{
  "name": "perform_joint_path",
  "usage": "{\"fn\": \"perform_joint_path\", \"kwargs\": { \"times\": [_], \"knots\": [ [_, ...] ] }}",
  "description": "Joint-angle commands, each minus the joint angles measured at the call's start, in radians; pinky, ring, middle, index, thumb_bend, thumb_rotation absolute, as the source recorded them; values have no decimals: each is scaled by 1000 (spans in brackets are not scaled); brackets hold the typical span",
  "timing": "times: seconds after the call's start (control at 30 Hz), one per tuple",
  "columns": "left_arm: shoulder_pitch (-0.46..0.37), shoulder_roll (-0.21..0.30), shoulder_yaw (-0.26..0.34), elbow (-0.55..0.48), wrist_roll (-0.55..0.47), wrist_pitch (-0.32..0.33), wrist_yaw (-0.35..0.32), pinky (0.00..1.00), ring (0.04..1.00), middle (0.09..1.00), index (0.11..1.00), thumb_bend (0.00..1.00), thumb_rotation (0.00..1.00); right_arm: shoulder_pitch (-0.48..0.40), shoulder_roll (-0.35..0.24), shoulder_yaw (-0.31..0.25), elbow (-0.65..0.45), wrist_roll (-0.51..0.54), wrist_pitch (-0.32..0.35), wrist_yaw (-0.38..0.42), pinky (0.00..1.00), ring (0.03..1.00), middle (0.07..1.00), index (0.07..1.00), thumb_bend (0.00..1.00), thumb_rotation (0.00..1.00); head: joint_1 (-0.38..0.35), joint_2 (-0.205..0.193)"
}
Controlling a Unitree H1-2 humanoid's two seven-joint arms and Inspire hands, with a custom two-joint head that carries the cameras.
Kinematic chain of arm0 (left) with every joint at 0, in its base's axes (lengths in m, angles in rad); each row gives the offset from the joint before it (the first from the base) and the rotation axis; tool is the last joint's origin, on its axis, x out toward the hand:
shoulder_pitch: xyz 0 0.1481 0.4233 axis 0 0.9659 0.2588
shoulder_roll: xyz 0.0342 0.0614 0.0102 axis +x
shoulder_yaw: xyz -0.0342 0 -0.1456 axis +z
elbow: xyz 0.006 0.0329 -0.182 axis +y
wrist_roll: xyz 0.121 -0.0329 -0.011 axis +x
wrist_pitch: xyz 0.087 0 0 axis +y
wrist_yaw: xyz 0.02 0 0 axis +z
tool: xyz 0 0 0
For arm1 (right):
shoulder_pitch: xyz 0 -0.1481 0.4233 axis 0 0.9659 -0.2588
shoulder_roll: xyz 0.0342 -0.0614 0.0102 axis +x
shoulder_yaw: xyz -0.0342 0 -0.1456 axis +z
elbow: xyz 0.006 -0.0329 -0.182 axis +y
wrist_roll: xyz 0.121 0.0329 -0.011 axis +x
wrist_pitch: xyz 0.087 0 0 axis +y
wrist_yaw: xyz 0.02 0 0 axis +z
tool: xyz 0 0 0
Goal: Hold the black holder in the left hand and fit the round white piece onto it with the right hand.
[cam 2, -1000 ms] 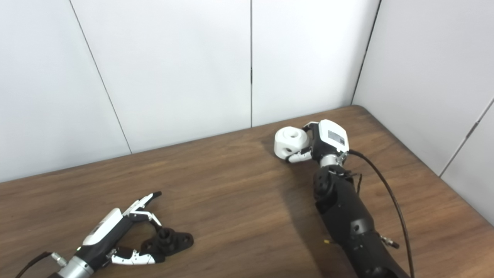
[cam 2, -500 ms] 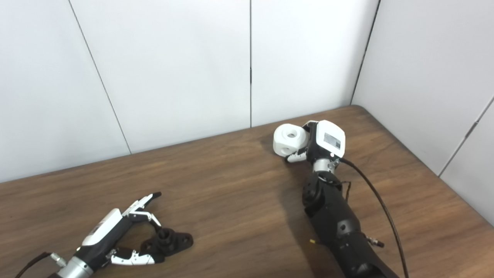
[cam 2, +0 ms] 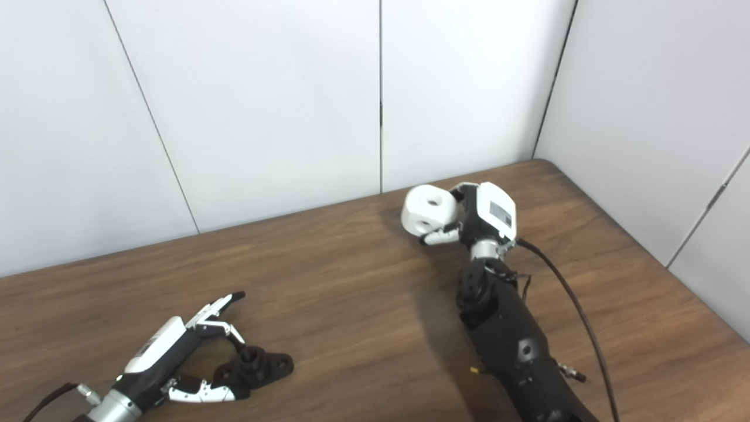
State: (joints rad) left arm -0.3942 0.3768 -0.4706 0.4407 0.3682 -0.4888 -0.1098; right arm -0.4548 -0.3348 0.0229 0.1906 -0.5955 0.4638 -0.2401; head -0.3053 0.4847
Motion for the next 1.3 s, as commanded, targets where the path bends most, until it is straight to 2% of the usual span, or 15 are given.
{"fn": "perform_joint_path", "kwargs": {
  "times": [0.0,0.33,0.6,0.83,0.93,1.27],
  "knots": [
    [77,17,-20,80,60,21,-19,1000,1000,988,484,524,60,-46,-12,3,-78,-31,6,64,692,731,681,480,521,132,9,3],
    [75,4,-13,86,92,32,-2,1000,1000,988,484,524,60,-45,65,-21,-230,-187,6,314,680,733,684,480,522,132,54,13],
    [71,-16,-7,74,126,64,-2,1000,1000,990,484,524,59,-10,102,-6,-340,-236,6,492,660,728,695,481,522,131,102,26],
    [68,-32,0,67,139,80,-7,1000,1000,987,484,524,59,18,115,46,-411,-251,6,574,648,725,704,481,523,134,137,39],
    [65,-40,0,68,148,92,-8,1000,1000,990,484,524,59,27,113,71,-432,-248,4,588,632,719,706,481,523,133,165,52],
    [59,-68,1,39,180,149,-11,1000,1000,993,485,524,58,72,111,146,-505,-221,3,616,609,735,708,481,522,133,253,58]
  ]
}}
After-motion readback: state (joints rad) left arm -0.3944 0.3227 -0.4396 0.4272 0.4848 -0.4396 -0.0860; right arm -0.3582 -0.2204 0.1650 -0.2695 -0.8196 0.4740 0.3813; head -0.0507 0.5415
